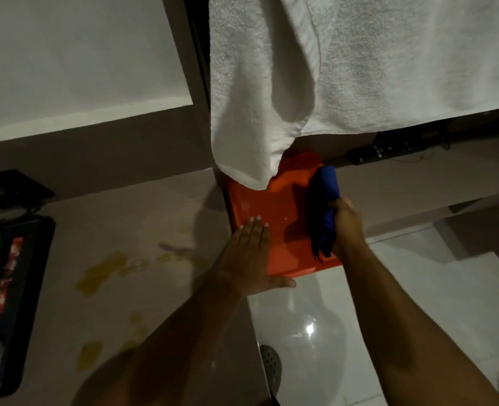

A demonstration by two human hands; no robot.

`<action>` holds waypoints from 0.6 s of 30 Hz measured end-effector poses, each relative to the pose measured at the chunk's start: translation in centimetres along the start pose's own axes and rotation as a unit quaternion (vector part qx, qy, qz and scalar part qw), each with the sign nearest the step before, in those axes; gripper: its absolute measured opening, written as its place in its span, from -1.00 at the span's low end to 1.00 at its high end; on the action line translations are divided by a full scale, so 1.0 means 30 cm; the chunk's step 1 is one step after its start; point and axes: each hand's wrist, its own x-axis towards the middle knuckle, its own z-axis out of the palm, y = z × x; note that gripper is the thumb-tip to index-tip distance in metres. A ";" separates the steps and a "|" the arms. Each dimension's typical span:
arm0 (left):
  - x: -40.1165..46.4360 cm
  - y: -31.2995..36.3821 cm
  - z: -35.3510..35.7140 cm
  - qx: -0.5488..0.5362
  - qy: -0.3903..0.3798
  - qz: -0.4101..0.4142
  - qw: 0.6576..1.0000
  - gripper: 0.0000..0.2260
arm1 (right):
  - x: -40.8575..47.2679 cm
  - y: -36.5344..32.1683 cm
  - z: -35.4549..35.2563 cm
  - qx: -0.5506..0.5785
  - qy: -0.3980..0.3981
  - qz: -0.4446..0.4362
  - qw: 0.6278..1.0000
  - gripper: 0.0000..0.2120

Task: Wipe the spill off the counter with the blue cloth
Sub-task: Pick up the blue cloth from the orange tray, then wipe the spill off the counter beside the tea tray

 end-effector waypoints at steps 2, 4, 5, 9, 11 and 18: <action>-0.029 -0.009 -0.008 -0.002 0.016 0.005 1.000 0.21 | -0.041 -0.050 -0.031 0.023 -0.005 0.033 0.999 -0.84; -0.075 -0.031 -0.022 -0.002 0.037 0.006 0.999 0.18 | -0.100 -0.074 -0.053 0.076 -0.050 0.061 0.994 -0.87; -0.108 -0.050 -0.036 0.000 0.048 0.006 0.999 0.16 | -0.136 -0.077 -0.061 0.096 -0.076 0.068 0.990 -0.81; -0.275 -0.148 -0.076 0.032 0.083 -0.018 0.996 0.02 | -0.301 -0.057 -0.076 0.095 -0.126 0.059 0.986 -0.75; -0.391 -0.199 -0.066 0.006 0.108 -0.061 0.992 -0.01 | -0.395 -0.007 -0.042 0.013 -0.110 0.050 0.993 -0.80; -0.838 -0.350 0.109 -0.095 0.121 -0.146 0.977 -0.09 | -0.682 0.355 0.188 -0.420 -0.199 -0.161 0.871 -0.72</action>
